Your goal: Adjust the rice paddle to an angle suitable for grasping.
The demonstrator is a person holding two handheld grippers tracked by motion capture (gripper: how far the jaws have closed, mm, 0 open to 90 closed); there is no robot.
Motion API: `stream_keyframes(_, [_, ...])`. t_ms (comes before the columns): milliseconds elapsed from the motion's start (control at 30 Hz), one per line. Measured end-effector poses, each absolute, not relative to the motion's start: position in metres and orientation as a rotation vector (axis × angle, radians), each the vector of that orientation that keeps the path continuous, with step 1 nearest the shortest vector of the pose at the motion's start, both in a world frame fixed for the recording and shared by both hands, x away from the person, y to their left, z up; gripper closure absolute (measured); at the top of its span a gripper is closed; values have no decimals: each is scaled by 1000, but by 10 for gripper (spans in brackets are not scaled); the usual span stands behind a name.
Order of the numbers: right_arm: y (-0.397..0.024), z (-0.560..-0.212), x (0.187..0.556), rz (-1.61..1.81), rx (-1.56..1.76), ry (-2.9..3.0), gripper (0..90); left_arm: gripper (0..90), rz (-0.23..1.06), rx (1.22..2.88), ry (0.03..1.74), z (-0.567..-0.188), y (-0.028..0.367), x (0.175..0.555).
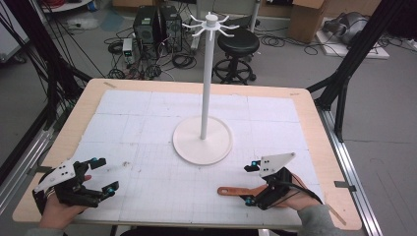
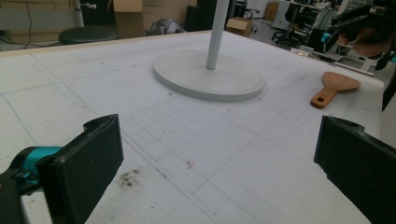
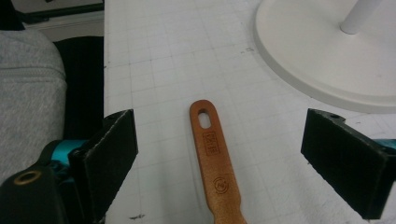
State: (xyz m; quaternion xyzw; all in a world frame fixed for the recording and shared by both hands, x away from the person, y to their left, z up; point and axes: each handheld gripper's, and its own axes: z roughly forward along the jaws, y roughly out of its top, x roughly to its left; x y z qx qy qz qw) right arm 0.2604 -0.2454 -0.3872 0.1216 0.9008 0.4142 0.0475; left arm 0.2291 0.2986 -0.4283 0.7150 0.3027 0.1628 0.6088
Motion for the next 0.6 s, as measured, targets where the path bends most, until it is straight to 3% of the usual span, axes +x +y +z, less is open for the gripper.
stream_keyframes(100, [-242, -390, 261, 1233, 376, 2797, 8, 19, 370, 1659, 697, -429, 297, 231])
stream_keyframes(600, [-223, -393, 263, 1005, 234, 2956, 40, 19, 363, 1671, 702, -431, 296, 230])
